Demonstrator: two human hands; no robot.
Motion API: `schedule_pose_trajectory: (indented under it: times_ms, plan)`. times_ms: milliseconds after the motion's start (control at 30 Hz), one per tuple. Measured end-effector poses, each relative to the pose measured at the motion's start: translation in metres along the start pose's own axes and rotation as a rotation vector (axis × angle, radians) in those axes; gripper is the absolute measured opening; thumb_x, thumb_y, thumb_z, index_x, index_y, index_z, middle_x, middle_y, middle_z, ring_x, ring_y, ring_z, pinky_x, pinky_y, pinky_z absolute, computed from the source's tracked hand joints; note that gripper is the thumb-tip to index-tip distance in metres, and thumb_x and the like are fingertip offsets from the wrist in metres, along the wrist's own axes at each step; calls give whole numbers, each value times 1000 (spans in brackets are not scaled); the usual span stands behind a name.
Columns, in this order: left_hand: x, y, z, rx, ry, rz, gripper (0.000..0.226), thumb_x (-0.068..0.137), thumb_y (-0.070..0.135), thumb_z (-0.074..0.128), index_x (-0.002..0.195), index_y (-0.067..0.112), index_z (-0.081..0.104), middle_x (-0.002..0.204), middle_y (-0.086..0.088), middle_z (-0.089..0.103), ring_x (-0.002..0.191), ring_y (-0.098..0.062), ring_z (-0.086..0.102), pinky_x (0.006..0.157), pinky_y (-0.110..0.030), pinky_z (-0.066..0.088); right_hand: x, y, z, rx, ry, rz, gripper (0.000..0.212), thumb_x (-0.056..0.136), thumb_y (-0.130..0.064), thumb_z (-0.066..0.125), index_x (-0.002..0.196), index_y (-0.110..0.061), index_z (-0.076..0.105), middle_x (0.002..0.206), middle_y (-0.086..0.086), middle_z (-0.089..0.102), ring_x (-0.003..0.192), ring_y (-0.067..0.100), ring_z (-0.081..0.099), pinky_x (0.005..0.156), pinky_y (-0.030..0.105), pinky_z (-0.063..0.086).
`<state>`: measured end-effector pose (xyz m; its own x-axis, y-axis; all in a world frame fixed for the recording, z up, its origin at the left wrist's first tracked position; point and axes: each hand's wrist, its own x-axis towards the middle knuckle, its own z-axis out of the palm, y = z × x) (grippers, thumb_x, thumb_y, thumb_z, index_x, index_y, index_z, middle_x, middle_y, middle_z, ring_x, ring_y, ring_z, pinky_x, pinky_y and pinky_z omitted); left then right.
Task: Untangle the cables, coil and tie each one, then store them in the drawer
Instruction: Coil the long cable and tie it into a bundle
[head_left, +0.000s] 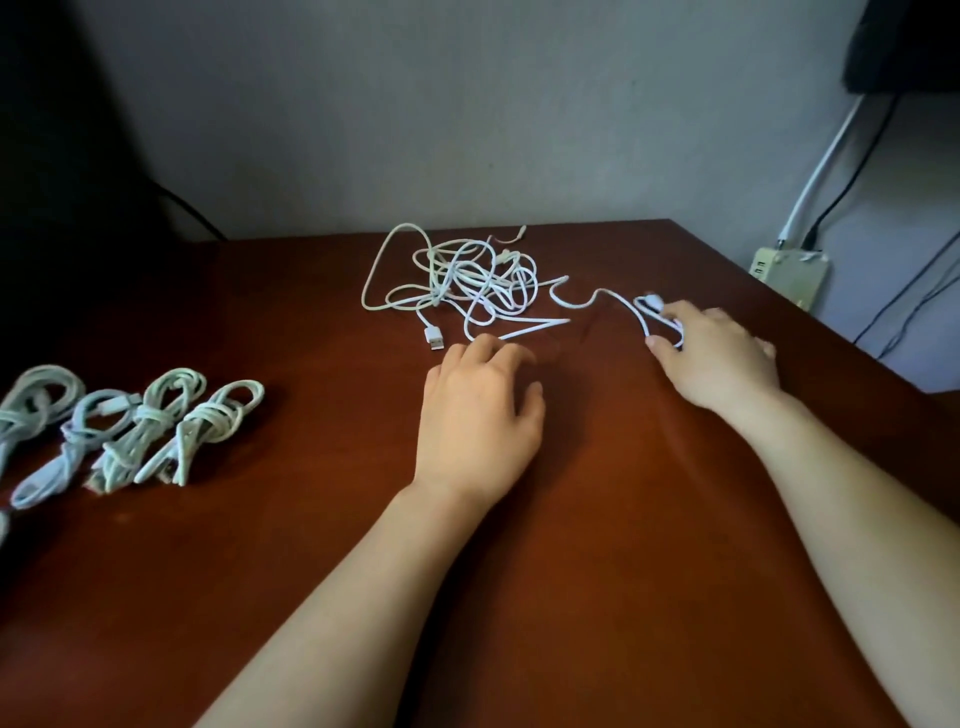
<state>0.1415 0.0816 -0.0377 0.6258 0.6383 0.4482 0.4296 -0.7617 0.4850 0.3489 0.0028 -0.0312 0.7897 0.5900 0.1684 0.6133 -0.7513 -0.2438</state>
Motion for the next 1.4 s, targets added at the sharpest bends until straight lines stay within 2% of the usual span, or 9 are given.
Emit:
schedule_pose_trajectory:
  times_ms: [167, 300, 433, 700, 867, 1033, 1133, 1233, 1400]
  plan:
    - [1, 0, -2, -79, 20, -48, 24, 89, 21, 58, 111, 15, 65, 108, -1, 61, 106, -23, 52, 94, -41, 42, -15, -15, -2, 113, 108, -229, 35, 90, -11, 57, 123, -20, 50, 109, 11, 62, 99, 36, 58, 73, 34, 43]
    - [2, -1, -2, -138, 49, -95, 38, 88, 18, 60, 126, 13, 56, 121, -4, 56, 114, -24, 51, 99, -39, 40, -25, -30, -5, 342, 129, -315, 25, 90, -7, 54, 109, -23, 57, 93, 6, 65, 83, 26, 65, 74, 33, 51]
    - [4, -1, -2, -29, 46, -168, 60, 88, 25, 59, 143, 18, 35, 144, -2, 40, 134, -22, 30, 110, -34, 22, -38, -46, -11, 698, 77, -309, 20, 91, -4, 53, 93, -23, 60, 85, 0, 68, 60, 6, 69, 62, 31, 58]
    - [7, -9, 1, -169, 64, -200, 80, 87, 22, 62, 151, 18, 14, 155, -5, 27, 142, -23, 22, 117, -37, 16, -75, -70, -35, 1231, -74, -439, 26, 89, 7, 53, 87, -17, 63, 70, 3, 68, 57, 21, 69, 53, 20, 49]
    - [6, -9, 1, -400, 90, -147, 88, 75, 15, 61, 150, 19, 17, 133, 4, 54, 126, -19, 48, 106, -42, 38, -89, -74, -41, 1332, -180, -556, 26, 92, 8, 51, 91, -14, 66, 73, 8, 67, 58, 25, 70, 54, 20, 51]
    - [3, -6, -2, -558, 108, -144, 82, 83, 2, 64, 149, 22, 20, 98, 33, 55, 95, 16, 54, 90, -10, 43, -89, -71, -42, 1461, -311, -673, 21, 86, -1, 50, 88, -10, 69, 72, 6, 68, 57, 22, 68, 52, 19, 51]
    - [6, -9, -1, -604, 117, -126, 77, 83, -2, 63, 144, 30, 28, 101, 21, 63, 100, -2, 61, 93, -30, 49, -90, -71, -45, 1503, -389, -721, 28, 85, -1, 49, 82, -15, 74, 68, 5, 68, 55, 22, 67, 50, 20, 50]
    - [9, -14, 2, -599, 112, -92, 41, 83, -3, 60, 114, 24, 56, 92, 8, 69, 91, -11, 66, 84, -43, 54, -91, -71, -47, 1506, -404, -743, 31, 85, -3, 49, 82, -18, 75, 65, 2, 66, 54, 20, 66, 49, 20, 49]
    - [13, -14, 0, -711, 116, -215, 45, 77, -12, 55, 97, 26, 69, 94, 10, 72, 91, -1, 67, 87, -32, 54, -88, -74, -52, 1538, -171, -576, 15, 89, -15, 59, 82, -19, 71, 62, -4, 65, 58, 15, 69, 53, 18, 51]
